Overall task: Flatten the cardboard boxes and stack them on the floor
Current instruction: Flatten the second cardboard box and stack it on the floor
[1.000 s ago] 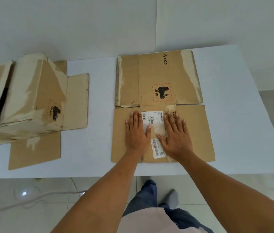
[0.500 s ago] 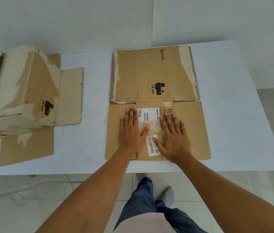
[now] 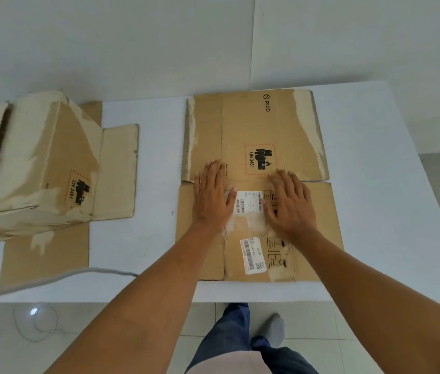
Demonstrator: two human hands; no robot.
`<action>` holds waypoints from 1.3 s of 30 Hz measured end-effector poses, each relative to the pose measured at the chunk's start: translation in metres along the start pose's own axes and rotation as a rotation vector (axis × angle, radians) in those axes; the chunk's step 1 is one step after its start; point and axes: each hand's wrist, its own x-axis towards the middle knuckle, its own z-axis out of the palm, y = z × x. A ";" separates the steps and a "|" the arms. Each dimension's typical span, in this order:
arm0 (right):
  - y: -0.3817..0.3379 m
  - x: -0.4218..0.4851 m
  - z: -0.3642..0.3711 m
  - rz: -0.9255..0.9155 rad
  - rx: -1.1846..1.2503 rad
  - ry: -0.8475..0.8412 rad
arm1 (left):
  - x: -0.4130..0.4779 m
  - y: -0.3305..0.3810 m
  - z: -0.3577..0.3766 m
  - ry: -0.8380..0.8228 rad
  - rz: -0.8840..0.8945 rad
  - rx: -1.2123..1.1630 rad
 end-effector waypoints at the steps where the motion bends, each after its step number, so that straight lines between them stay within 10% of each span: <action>1: 0.002 0.012 0.000 0.003 -0.002 -0.007 | 0.011 -0.001 0.003 -0.021 -0.007 0.000; 19: 0.014 0.059 0.005 0.200 0.087 0.033 | 0.056 -0.024 0.013 -0.126 -0.085 -0.010; 25: 0.028 0.030 -0.013 0.715 0.031 0.078 | 0.041 -0.047 -0.011 -0.020 -0.607 0.029; 39: 0.033 0.036 -0.047 0.928 0.385 0.001 | 0.050 -0.043 -0.037 -0.200 -0.826 -0.073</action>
